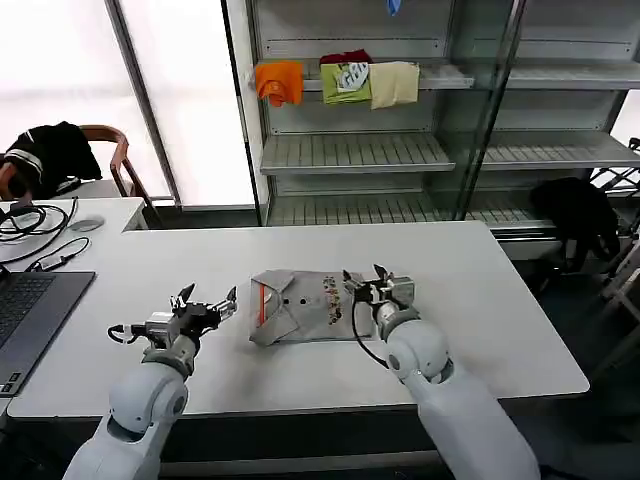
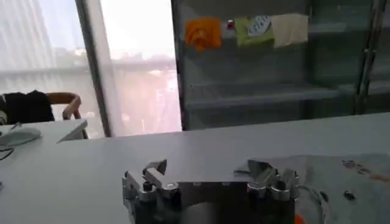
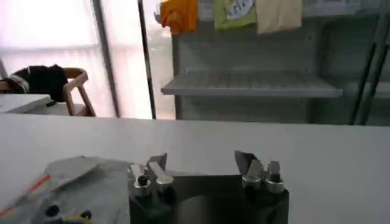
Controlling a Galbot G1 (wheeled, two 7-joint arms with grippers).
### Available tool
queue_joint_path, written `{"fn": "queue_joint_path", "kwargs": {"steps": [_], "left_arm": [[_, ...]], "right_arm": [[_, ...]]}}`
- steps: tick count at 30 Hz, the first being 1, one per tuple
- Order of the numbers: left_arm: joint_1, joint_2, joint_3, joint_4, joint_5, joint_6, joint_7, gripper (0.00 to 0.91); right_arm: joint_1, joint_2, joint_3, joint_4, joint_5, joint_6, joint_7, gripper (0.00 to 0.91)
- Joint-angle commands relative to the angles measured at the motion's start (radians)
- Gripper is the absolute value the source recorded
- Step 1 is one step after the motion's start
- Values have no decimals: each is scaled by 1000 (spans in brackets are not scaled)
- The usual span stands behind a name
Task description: Fold and organize the clothes.
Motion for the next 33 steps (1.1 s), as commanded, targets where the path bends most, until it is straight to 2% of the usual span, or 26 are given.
{"fn": "queue_joint_path", "kwargs": {"steps": [1, 9, 15, 28, 33], "left_arm": [[27, 7, -24, -15, -6, 0, 1, 907], [43, 12, -30, -21, -7, 0, 4, 907], [45, 10, -26, -20, -7, 0, 5, 907], [50, 6, -21, -26, -6, 0, 5, 907], [55, 2, -23, -28, -5, 0, 5, 907]], "right_arm": [[-1, 175, -45, -39, -65, 5, 21, 907], [-16, 218, -13, -98, 40, -9, 80, 907], [-11, 227, 31, -153, 63, -13, 110, 907], [-36, 166, 57, -150, 74, -14, 114, 907], [-47, 137, 74, -79, 96, -15, 117, 907]]}}
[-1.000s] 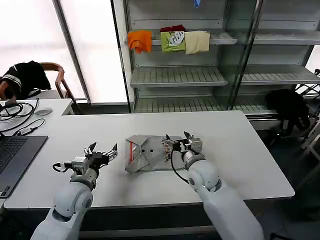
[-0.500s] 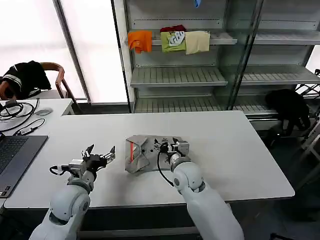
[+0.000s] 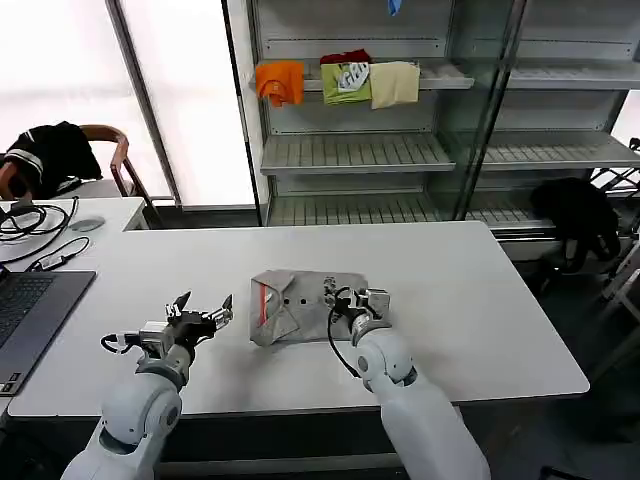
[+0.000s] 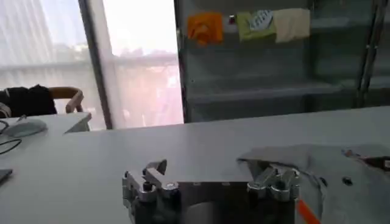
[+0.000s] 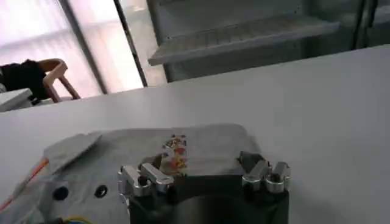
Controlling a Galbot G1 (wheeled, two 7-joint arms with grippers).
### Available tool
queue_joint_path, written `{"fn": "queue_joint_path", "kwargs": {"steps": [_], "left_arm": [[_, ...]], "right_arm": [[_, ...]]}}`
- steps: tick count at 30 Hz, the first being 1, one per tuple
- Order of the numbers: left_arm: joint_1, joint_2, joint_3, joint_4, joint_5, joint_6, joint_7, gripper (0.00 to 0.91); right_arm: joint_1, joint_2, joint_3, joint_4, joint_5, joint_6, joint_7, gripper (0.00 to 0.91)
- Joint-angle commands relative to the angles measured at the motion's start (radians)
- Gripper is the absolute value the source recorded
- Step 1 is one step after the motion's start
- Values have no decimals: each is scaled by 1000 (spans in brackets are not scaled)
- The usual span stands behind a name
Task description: Fold and organize the clothes.
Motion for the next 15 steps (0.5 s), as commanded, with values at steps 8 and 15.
{"fn": "queue_joint_path", "kwargs": {"steps": [8, 15], "left_arm": [[5, -30, -7, -21, 6, -1, -2, 907], [9, -111, -25, -66, 9, -51, -12, 907]], "right_arm": [[-77, -178, 101, 308, 0, -1, 9, 907], [-171, -256, 196, 410, -269, 38, -58, 907]]}}
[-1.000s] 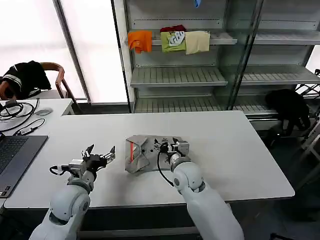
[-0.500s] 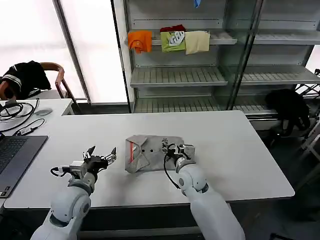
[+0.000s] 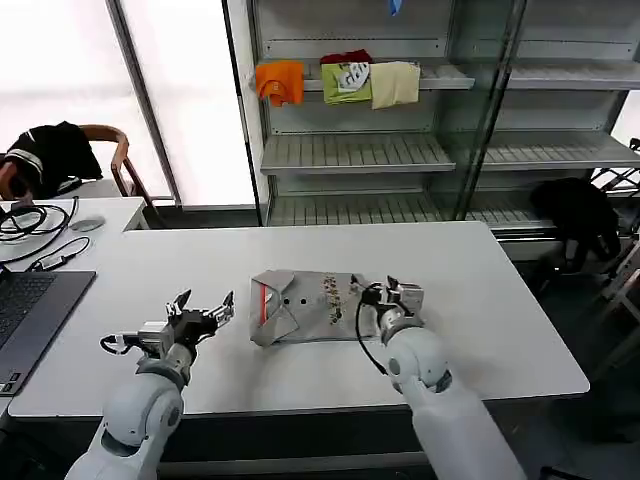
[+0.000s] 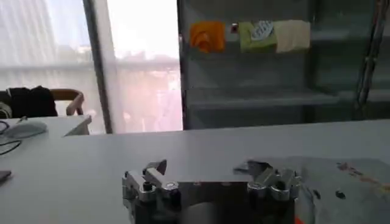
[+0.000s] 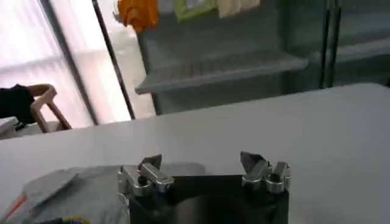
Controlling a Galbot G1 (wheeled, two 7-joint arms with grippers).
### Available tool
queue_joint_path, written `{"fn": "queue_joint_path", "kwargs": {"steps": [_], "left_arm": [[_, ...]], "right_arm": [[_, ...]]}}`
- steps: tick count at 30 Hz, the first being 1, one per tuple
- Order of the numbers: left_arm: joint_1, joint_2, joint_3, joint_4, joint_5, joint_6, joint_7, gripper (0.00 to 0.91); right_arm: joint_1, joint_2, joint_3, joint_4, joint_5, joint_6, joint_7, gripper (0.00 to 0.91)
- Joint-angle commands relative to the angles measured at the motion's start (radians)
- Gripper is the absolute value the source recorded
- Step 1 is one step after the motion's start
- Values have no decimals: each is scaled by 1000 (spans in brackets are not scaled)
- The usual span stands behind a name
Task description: Fold and organize the clothes.
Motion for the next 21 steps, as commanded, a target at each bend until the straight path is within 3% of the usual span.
{"fn": "queue_joint_path", "kwargs": {"steps": [1, 5, 13, 21], "left_arm": [[8, -85, -7, -48, 12, -52, -7, 907], [25, -106, 5, -52, 77, -107, -1, 907], [45, -123, 10, -72, 94, -92, -11, 907], [41, -99, -3, -57, 92, -85, -11, 907]], "right_arm": [[-123, -154, 138, 224, -250, 43, -58, 907], [-168, -189, 190, 245, -230, 51, -62, 907], [-243, -215, 303, 264, -172, 64, -53, 907], [-272, -245, 341, 280, -154, 59, -53, 907]]}}
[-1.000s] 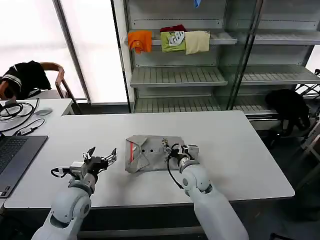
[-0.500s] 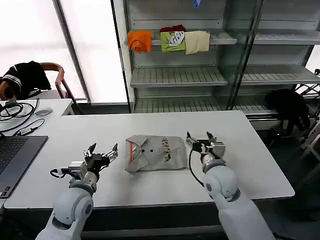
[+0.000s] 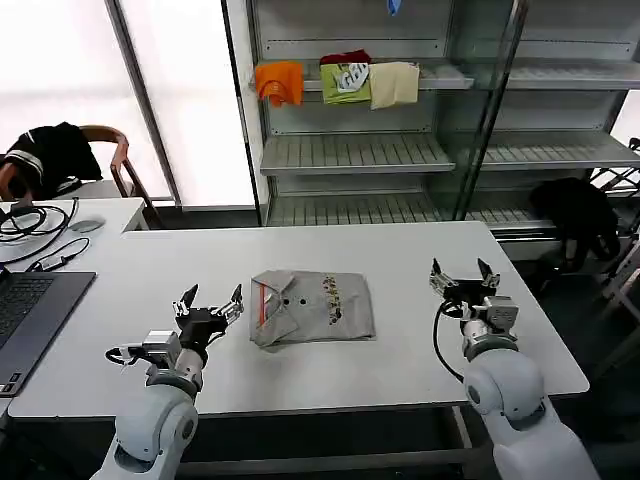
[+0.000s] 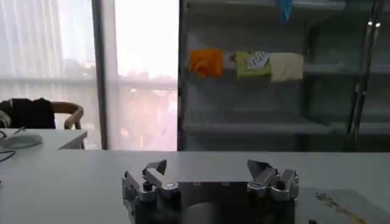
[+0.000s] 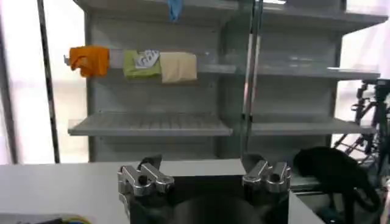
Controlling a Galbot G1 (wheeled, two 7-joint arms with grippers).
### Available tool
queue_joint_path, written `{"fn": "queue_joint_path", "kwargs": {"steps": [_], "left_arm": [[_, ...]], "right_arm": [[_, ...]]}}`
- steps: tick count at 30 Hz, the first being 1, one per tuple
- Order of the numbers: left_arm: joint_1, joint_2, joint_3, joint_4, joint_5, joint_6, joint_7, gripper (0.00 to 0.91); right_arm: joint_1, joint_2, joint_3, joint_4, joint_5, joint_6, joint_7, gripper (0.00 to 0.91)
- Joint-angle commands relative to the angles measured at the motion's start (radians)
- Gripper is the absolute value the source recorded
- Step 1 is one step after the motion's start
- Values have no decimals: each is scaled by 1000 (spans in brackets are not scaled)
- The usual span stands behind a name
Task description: Fold and organize the clothes.
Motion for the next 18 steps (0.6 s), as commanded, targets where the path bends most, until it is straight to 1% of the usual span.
{"fn": "queue_joint_path", "kwargs": {"steps": [1, 9, 16, 18], "left_arm": [[-3, 4, -16, 6, 21, -11, -2, 907], [1, 6, -27, 3, 19, -15, 0, 907], [1, 9, -37, 2, 18, -20, 2, 907], [6, 8, -42, -4, 22, -7, 2, 907]], "right_arm": [[-72, -54, 103, 48, -5, 4, -9, 907], [-83, -48, 95, 35, -4, 4, -13, 907], [-94, -36, 72, 28, -22, 9, -17, 907], [-96, -35, 67, 27, -24, 11, -17, 907]]}}
